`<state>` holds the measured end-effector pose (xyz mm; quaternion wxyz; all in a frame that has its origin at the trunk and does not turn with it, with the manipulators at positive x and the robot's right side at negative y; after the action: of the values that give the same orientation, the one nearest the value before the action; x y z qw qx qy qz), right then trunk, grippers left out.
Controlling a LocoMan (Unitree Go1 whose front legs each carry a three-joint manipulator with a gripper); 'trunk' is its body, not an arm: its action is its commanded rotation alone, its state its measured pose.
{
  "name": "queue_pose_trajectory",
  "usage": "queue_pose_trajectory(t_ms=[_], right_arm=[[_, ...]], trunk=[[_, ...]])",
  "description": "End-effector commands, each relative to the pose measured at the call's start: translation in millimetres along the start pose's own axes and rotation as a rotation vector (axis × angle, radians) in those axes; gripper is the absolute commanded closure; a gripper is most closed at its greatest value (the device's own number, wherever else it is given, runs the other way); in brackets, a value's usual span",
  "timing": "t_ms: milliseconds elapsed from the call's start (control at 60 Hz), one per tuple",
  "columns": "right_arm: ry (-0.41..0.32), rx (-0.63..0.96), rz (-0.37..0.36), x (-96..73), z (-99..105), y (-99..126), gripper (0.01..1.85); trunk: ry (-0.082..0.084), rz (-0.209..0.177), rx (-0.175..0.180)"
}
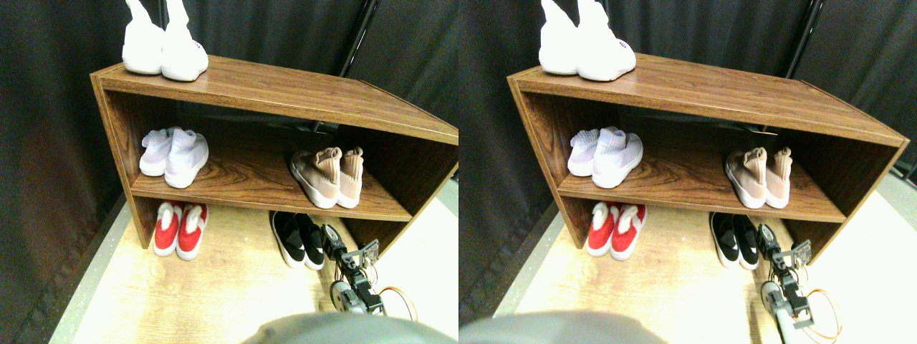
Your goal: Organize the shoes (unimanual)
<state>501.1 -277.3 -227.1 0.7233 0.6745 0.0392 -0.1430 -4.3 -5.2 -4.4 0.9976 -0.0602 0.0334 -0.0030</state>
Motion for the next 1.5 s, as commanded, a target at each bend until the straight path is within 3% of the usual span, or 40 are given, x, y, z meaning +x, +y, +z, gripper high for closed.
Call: queue_pose_trajectory(t_ms=[17, 167, 283, 450, 567, 667, 683, 1017, 1250, 1500], right_arm=[[-0.020, 0.002, 0.038, -0.2, 3, 8, 1.80], [-0.023, -0.015, 0.048, -0.6, 7, 13, 1.80], [-0.009, -0.027, 0.095, -3.0, 10, 19, 1.80], [-0.020, -0.065, 0.131, -23.0, 16, 30, 1.80], [0.032, -0.074, 0.190, -39.6, 24, 33, 1.80], [0.023, -0.067, 0.201, -53.0, 27, 36, 1.80], [0.024, -0.062, 0.203, -56.3, 28, 36, 1.80], [0.077, -0.123, 0.261, -108.1, 23, 55, 1.80], [0.148, -0.178, 0.330, -132.0, 17, 74, 1.80], [0.176, -0.181, 0.385, -151.3, 12, 90, 1.80]], trunk=[[0.020, 0.009, -0.022], [0.018, 0.003, -0.017], [0.013, -0.005, -0.012], [-0.002, -0.019, -0.001], [-0.010, -0.024, 0.002], [-0.015, -0.030, 0.005], [-0.022, -0.034, 0.007], [-0.062, -0.048, 0.012], [-0.094, -0.046, 0.005], [-0.134, -0.043, -0.002]])
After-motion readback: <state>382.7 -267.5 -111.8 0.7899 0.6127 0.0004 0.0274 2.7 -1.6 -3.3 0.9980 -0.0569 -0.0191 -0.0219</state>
